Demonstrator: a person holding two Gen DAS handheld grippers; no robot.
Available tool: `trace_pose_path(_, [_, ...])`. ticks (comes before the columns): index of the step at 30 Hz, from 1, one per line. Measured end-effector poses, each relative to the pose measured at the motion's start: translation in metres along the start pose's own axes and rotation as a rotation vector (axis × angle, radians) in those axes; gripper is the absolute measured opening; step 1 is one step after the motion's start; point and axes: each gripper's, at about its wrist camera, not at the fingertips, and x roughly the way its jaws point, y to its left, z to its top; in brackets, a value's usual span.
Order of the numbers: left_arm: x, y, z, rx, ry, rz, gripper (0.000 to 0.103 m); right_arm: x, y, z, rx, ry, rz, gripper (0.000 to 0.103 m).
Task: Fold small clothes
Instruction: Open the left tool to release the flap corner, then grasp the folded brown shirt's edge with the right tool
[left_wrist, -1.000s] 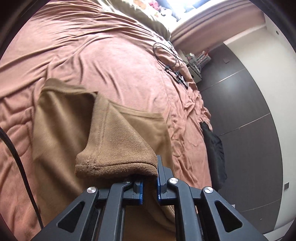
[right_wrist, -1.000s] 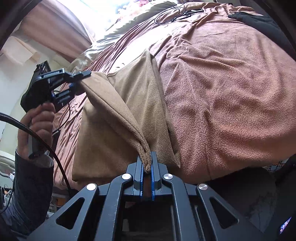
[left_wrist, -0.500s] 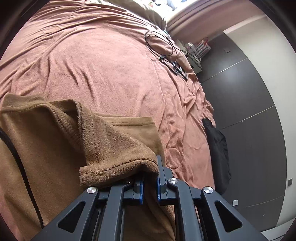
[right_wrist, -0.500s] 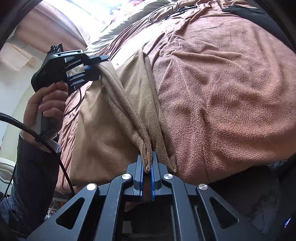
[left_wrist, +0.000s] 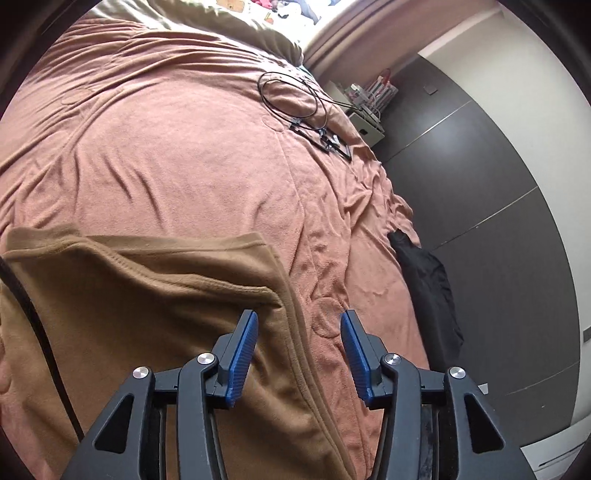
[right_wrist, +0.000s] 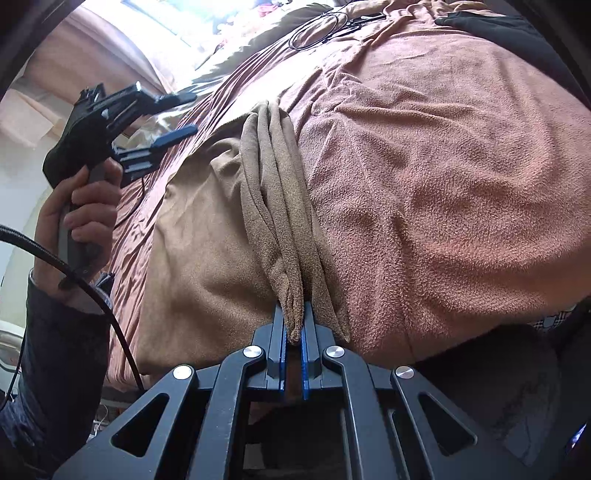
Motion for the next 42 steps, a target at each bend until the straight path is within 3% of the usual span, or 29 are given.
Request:
trace_pose_path(12, [-0.056,0.067,-0.049,-0.094,-0.01,0.122,0.049,-0.01,-0.005,-0.009,0.016,-0.023,-0.009,0.002])
trace_pose_path(19, [-0.08,0.095,-0.085,-0.144,-0.008,0.173,0.049,-0.018,0.006,-0.006,-0.039,-0.017,-0.022,0.004])
trace_pose_path(23, [-0.09,0.107,-0.101,-0.168,-0.009,0.182,0.049,-0.021,0.007,0.0,-0.055,-0.011,-0.024,0.013])
trace_pose_path(25, [-0.094,0.112,-0.105,-0.179,-0.012,0.183,0.049,-0.023,0.007,0.004,-0.059,-0.015,-0.023,0.022])
trace_pose_path(27, [-0.098,0.116,-0.109,-0.191,-0.017,0.184,0.049,-0.027,0.007,0.007,-0.063,-0.025,-0.018,0.039])
trace_pose_path(28, [-0.1,0.118,-0.111,-0.197,-0.02,0.183,0.049,-0.029,0.007,0.009,-0.067,-0.031,-0.013,0.041])
trace_pose_path(34, [-0.109,0.126,-0.118,-0.205,-0.035,0.201,0.049,-0.027,0.011,0.028,-0.12,-0.031,0.012,0.042])
trace_pose_path(42, [-0.112,0.14,-0.117,-0.233,-0.036,0.199,0.049,0.009,0.024,0.074,-0.175,0.008,0.059,0.042])
